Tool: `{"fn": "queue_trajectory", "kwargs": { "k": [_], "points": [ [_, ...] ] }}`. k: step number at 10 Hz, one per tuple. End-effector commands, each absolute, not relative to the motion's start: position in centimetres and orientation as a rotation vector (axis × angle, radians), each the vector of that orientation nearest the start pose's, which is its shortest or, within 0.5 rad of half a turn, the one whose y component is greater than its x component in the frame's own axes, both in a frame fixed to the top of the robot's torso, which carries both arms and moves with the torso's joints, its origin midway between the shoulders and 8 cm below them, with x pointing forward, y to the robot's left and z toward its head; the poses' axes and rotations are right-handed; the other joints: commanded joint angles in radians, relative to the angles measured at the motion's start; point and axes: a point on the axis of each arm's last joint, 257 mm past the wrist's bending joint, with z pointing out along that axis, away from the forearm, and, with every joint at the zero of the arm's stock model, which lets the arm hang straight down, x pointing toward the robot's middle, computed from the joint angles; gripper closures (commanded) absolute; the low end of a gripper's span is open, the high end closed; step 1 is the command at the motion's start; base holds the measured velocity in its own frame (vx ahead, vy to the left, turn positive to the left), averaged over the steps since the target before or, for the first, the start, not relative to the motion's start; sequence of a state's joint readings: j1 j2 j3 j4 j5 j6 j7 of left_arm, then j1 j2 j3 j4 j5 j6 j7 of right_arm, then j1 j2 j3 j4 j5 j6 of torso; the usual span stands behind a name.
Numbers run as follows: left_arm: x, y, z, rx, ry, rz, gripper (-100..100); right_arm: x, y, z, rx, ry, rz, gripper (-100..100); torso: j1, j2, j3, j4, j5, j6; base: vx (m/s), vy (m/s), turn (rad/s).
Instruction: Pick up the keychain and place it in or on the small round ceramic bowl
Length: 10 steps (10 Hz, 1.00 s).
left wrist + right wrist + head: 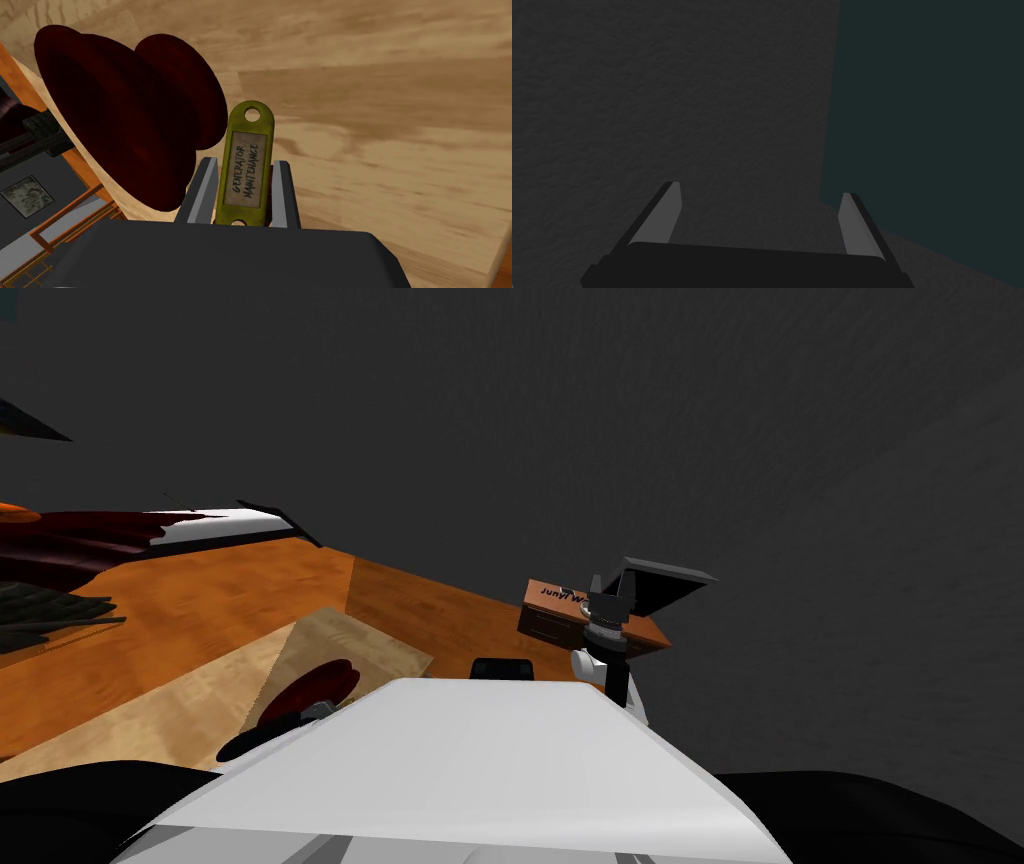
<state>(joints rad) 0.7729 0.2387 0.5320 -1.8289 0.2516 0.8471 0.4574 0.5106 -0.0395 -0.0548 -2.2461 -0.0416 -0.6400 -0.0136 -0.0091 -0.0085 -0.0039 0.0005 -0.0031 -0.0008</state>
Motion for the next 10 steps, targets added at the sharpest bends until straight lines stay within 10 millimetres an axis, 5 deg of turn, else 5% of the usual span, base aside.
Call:
{"fn": "queue_trajectory", "kwargs": {
  "k": [1,10],
  "points": [
    [5.3,58.9,-42.2,-2.442,0.691,-0.071,100,32.1,-29.6,3.4,0.572,0.546,1.305,0,0.000,0.000,0.000,0.000,0.000,0.000,0.148,-0.094,-0.040],
    [6.9,62.5,-37.4,-2.345,0.490,-0.151,100,32.1,-29.6,3.4,0.572,0.546,1.305,0,0.004,0.000,0.000,0.001,0.000,-0.001,0.156,-0.043,-0.012]
  ]
}}
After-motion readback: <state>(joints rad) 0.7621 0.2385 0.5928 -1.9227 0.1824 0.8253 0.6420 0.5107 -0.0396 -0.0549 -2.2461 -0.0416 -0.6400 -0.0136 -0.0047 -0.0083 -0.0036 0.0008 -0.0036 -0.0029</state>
